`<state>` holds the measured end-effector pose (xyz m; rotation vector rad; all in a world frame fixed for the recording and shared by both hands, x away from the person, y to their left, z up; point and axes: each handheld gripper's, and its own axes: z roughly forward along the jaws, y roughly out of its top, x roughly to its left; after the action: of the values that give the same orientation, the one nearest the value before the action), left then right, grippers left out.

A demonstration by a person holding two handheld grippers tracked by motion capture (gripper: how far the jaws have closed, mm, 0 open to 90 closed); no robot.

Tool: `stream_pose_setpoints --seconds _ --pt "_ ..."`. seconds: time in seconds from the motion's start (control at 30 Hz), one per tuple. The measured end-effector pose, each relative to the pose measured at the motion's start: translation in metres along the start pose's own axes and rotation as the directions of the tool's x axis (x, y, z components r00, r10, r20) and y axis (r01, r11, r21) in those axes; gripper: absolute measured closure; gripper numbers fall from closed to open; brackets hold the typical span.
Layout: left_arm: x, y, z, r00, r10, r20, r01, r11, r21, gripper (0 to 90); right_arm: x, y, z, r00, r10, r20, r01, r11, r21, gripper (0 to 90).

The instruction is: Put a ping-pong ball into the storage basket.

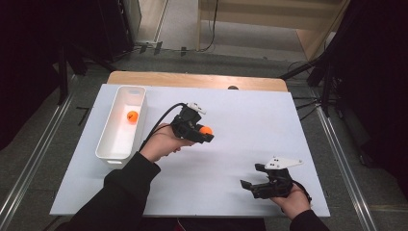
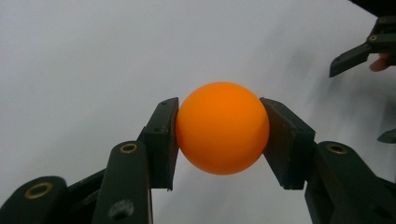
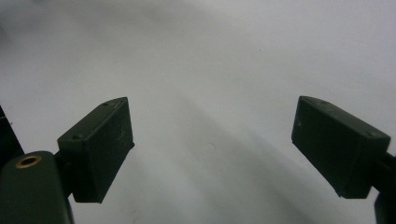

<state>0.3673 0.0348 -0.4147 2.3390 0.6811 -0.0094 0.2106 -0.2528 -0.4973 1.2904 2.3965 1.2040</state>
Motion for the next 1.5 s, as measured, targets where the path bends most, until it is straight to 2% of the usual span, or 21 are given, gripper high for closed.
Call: stream_pose_setpoints --seconds 0.1,0.5,0.8,1.1,1.5 --pt "0.002 -0.001 -0.002 0.9999 -0.012 0.005 0.012 0.9999 -0.001 50.6 0.000 0.000 0.000 1.0000 -0.004 -0.004 0.004 1.000 -0.003 11.3" --pt "0.008 -0.004 -0.014 1.0000 -0.003 -0.009 0.003 0.9999 -0.011 50.6 0.000 0.000 0.000 1.0000 -0.005 -0.005 0.005 1.000 -0.005 11.3" --pt "0.017 -0.008 -0.026 0.9990 -0.040 -0.020 0.040 0.9989 -0.023 50.5 0.002 0.000 -0.001 1.0000 -0.005 -0.006 0.005 1.000 0.000 11.3" --pt "0.023 -0.011 -0.037 0.9975 -0.053 -0.045 0.052 0.9983 -0.023 50.5 0.002 0.000 -0.001 1.0000 -0.005 -0.003 0.005 1.000 0.003 11.3" --pt "0.033 -0.016 -0.049 0.9920 -0.088 -0.091 0.084 0.9956 -0.041 50.6 0.000 0.000 -0.001 1.0000 0.000 0.001 0.000 1.000 -0.003 11.2"
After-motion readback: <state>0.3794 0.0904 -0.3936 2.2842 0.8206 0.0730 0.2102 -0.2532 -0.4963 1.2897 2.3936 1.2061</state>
